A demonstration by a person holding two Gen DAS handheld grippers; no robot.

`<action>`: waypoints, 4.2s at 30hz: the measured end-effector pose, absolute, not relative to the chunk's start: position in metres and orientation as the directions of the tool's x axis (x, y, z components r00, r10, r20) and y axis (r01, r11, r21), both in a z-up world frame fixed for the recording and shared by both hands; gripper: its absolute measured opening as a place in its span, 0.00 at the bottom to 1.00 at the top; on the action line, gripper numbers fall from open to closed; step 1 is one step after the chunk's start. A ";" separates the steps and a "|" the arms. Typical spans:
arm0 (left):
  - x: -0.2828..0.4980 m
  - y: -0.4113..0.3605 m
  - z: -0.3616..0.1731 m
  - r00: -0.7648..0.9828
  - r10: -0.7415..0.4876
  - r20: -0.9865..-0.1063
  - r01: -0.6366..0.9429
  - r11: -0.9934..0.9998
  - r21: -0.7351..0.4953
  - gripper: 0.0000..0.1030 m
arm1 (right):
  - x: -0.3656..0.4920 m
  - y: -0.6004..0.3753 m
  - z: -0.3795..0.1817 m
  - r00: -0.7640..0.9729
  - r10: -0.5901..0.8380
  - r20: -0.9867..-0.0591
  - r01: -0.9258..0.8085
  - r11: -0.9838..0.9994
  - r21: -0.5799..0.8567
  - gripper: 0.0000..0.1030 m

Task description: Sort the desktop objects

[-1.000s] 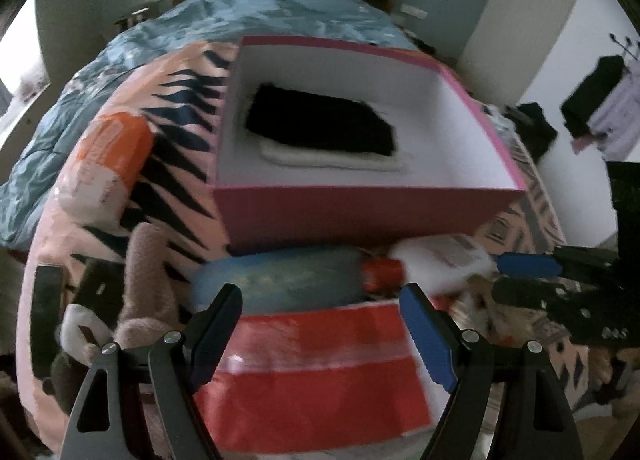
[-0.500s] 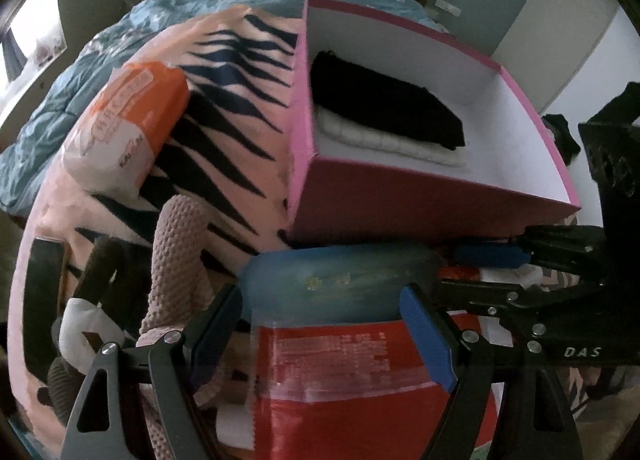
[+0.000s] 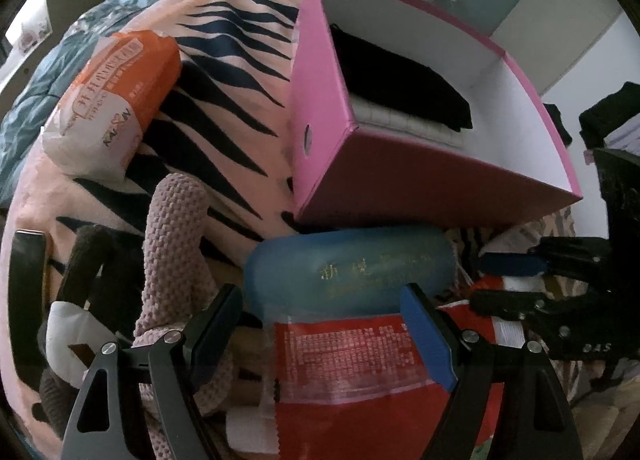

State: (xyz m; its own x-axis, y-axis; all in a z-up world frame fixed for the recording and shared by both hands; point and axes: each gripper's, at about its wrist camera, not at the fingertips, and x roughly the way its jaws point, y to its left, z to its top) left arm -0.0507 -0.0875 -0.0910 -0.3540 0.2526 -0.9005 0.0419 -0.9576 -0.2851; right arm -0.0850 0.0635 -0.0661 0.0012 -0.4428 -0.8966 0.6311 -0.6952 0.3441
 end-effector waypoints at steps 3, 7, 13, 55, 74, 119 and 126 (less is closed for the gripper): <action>-0.050 -0.091 -0.089 -0.342 0.269 -0.900 0.034 -0.954 -0.298 0.80 | -0.086 0.055 -0.065 -0.012 -0.477 -0.879 0.606 -0.703 0.373 0.44; -0.051 -0.098 -0.089 -0.334 0.282 -0.899 0.038 -0.949 -0.312 0.80 | -0.091 0.047 -0.068 -0.028 -0.477 -0.878 0.566 -0.732 0.380 0.49; -0.058 -0.100 -0.096 -0.303 0.323 -0.897 0.033 -0.937 -0.349 0.80 | -0.102 0.047 -0.077 0.001 -0.499 -0.866 0.492 -0.754 0.435 0.57; -0.061 -0.078 -0.071 -0.328 0.278 -0.903 0.046 -0.950 -0.309 0.81 | -0.093 0.059 -0.051 -0.105 -0.523 -0.846 0.520 -0.754 0.402 0.56; -0.052 -0.065 -0.045 -0.381 0.271 -0.884 0.010 -0.955 -0.297 0.81 | -0.083 0.071 -0.035 -0.168 -0.527 -0.833 0.542 -0.755 0.368 0.55; -0.055 -0.028 0.034 -0.508 0.327 -0.797 -0.127 -0.944 -0.306 0.81 | -0.069 0.116 0.055 -0.329 -0.580 -0.745 0.574 -0.749 0.330 0.55; -0.063 -0.028 0.036 -0.513 0.319 -0.797 -0.130 -0.947 -0.295 0.81 | -0.076 0.115 0.059 -0.336 -0.584 -0.739 0.580 -0.747 0.326 0.55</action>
